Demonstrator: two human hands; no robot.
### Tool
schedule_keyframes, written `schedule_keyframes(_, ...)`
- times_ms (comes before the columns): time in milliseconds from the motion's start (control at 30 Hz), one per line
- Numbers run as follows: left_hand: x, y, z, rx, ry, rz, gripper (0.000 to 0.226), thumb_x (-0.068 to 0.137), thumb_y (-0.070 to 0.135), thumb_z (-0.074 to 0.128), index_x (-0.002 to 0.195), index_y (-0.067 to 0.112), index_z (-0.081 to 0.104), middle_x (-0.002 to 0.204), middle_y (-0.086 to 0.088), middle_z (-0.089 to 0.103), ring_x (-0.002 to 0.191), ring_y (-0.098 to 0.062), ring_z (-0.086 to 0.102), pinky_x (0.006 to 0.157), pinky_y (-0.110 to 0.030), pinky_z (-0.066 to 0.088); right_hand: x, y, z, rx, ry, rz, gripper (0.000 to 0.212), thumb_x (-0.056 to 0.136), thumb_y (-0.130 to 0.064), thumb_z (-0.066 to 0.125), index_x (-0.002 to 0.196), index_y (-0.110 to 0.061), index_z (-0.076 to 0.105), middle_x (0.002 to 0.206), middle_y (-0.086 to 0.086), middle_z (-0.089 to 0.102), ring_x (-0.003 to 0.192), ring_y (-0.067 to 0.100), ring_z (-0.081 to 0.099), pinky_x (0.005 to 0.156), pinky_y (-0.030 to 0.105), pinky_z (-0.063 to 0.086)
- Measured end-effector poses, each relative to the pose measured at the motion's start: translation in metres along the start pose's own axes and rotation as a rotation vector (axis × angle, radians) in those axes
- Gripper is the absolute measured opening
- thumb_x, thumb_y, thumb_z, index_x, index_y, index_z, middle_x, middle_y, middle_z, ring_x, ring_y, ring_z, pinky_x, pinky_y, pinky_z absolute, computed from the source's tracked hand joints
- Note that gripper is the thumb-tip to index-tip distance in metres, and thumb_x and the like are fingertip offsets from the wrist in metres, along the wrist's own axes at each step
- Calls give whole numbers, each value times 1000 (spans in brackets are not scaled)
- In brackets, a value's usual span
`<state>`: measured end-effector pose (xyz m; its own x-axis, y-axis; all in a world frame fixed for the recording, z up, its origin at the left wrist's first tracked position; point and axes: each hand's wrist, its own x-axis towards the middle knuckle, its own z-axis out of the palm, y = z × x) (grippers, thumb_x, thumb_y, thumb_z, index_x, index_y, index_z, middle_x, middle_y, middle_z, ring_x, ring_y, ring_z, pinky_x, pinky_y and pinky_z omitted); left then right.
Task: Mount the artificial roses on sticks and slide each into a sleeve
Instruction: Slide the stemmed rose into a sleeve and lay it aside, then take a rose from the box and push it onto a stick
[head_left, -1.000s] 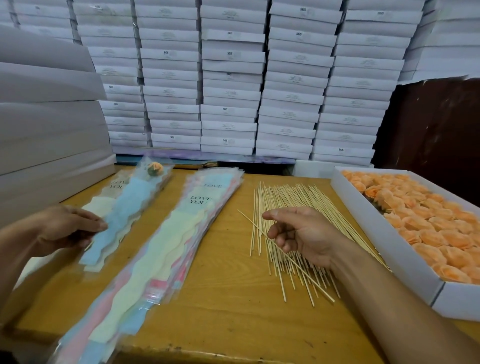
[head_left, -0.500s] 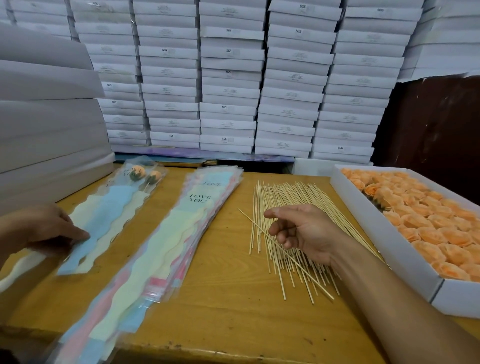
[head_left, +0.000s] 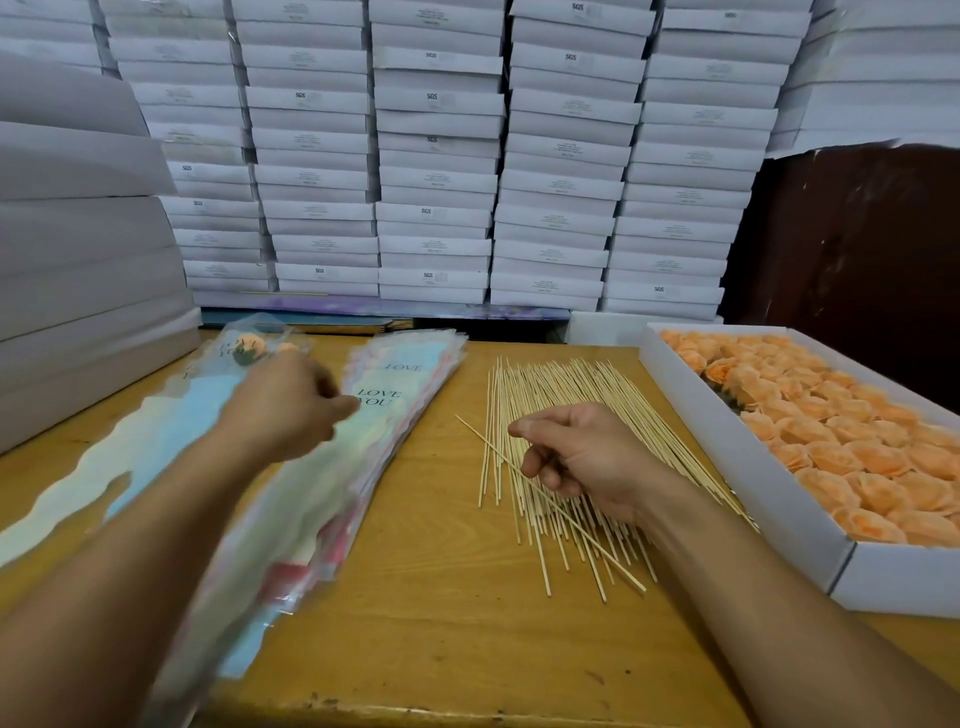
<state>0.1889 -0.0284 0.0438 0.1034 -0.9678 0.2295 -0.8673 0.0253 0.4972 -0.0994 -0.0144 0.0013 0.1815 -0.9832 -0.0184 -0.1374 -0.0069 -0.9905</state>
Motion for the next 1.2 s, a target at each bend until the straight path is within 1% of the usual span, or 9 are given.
schedule_keyframes(133,-8,69,47,-308,-100,48,27,92,29,71,76,7,70,59,-1,69,47,-9,56,50,-23,45,-1,-1,1,-46,9,-13,16,99,-20,63,109,-11,70,67,7,70,45,9,52,39,19,36)
schedule_keyframes(233,-5,105,82,-457,-71,26,26,90,27,70,72,9,68,62,-4,70,52,-16,59,53,-30,51,-2,0,0,-60,33,-27,13,100,-20,62,105,-14,72,65,6,69,43,9,51,38,19,36)
schedule_keyframes(300,-1,119,98,-434,-10,7,24,88,24,69,68,10,66,66,-7,67,64,-24,63,62,-37,54,-1,0,0,-78,50,-32,14,101,-20,60,103,-14,72,63,5,68,43,9,50,39,20,35)
schedule_keyframes(467,7,121,124,-369,115,-53,26,89,27,66,66,17,61,64,1,60,62,-15,57,52,-26,39,5,5,0,-260,196,-47,8,99,-23,62,97,-22,69,56,0,68,44,6,55,46,22,44)
schedule_keyframes(567,7,112,134,-336,130,-39,25,90,28,64,68,18,60,65,1,59,66,-20,59,55,-28,41,9,8,-3,-385,250,-74,6,96,-25,63,92,-24,68,58,-1,70,47,4,58,56,29,48)
schedule_keyframes(733,6,102,139,-264,114,28,27,91,31,64,67,20,58,66,2,59,67,-20,60,59,-31,49,10,11,-5,-563,287,-123,9,94,-28,67,85,-27,66,62,-4,69,48,-3,60,57,24,42)
schedule_keyframes(833,6,103,137,-235,139,28,22,92,33,63,74,20,61,71,2,62,72,-21,62,68,-36,55,10,6,-8,-731,347,-130,9,94,-30,67,85,-29,67,80,-11,66,76,8,65,70,29,52)
schedule_keyframes(967,6,102,138,-220,134,64,22,93,32,62,74,21,60,73,1,63,72,-21,62,64,-34,53,15,-16,-28,-948,393,-79,11,94,-23,62,94,-27,72,97,-11,69,91,15,65,79,36,57)
schedule_keyframes(1200,4,102,139,-224,121,72,18,94,29,61,80,18,63,75,1,64,71,-20,61,58,-31,47,26,-53,-113,-1205,610,147,24,87,-10,58,104,-18,72,106,5,69,91,27,65,73,35,53)
